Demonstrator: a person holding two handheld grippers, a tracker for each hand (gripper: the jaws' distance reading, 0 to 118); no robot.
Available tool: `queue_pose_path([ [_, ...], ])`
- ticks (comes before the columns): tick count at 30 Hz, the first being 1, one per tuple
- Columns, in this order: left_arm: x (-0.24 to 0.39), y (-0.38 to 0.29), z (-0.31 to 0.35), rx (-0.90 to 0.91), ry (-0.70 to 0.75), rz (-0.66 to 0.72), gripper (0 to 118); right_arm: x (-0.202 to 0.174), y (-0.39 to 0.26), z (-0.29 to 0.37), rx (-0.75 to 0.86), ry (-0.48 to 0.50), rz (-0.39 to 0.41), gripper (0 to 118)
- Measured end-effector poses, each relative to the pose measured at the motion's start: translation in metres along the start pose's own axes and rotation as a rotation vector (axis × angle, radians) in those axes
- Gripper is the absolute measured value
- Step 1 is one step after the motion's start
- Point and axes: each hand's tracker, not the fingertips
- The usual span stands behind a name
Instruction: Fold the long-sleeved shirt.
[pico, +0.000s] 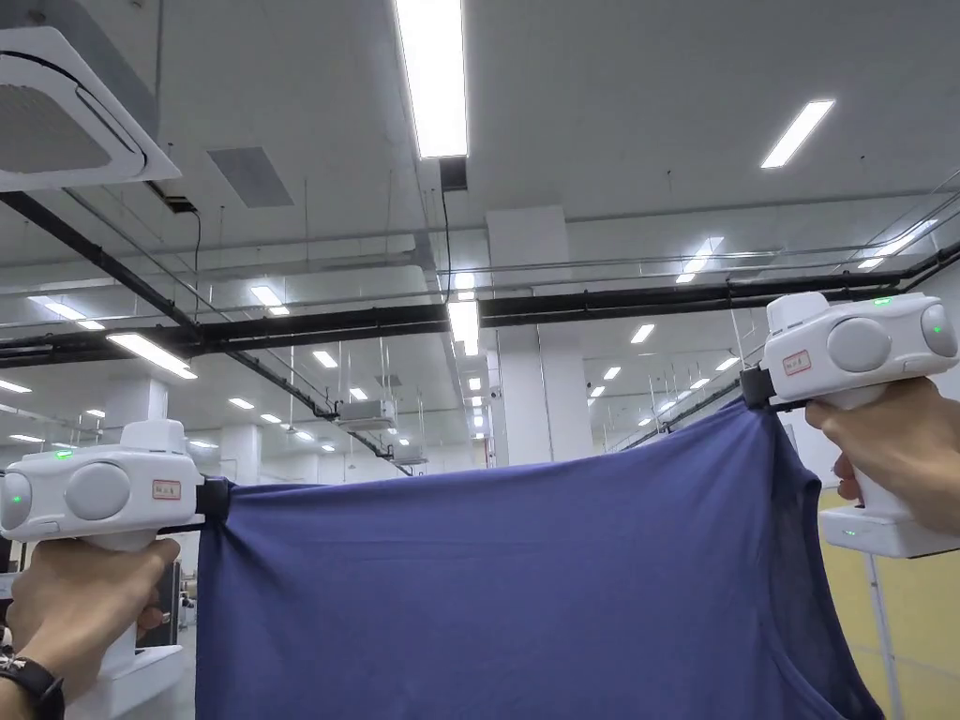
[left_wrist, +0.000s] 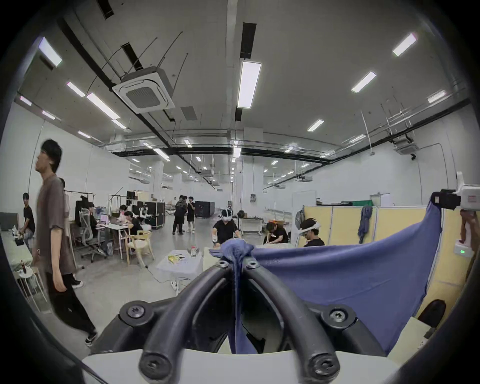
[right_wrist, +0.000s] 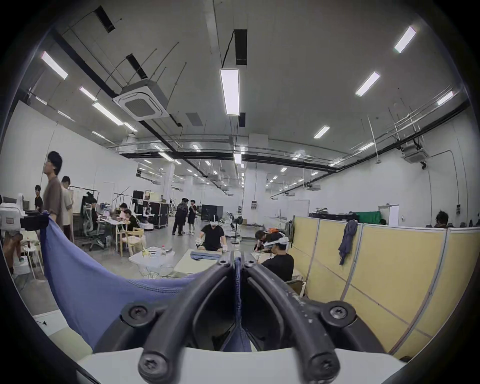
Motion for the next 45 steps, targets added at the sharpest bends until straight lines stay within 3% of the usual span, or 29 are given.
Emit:
queue_pose_path([
  [8,-0.006,-0.008,-0.068,-0.016,0.025,-0.036,4,-0.012,-0.016,-0.075,-0.017,-0.014,0.048,3],
  [14,-0.013,-0.021,-0.119,-0.021,0.035,-0.003,4,-0.013,-0.03,-0.132,-0.023,-0.01,0.011,3],
  [19,-0.015,-0.029,-0.153,-0.018,0.055,-0.039,4,-0.018,-0.037,-0.172,-0.022,-0.012,0.04,3],
  [27,-0.026,-0.056,-0.19,-0.021,0.07,-0.031,4,-0.025,-0.074,-0.216,-0.031,0.012,0.02,3],
  [33,-0.028,-0.121,-0.207,-0.089,0.059,-0.026,4,-0.036,-0.147,-0.23,-0.101,0.045,0.058,3],
  [45,-0.029,-0.3,-0.153,-0.278,0.007,0.057,4,-0.031,-0.322,-0.169,-0.251,0.134,-0.063,3],
])
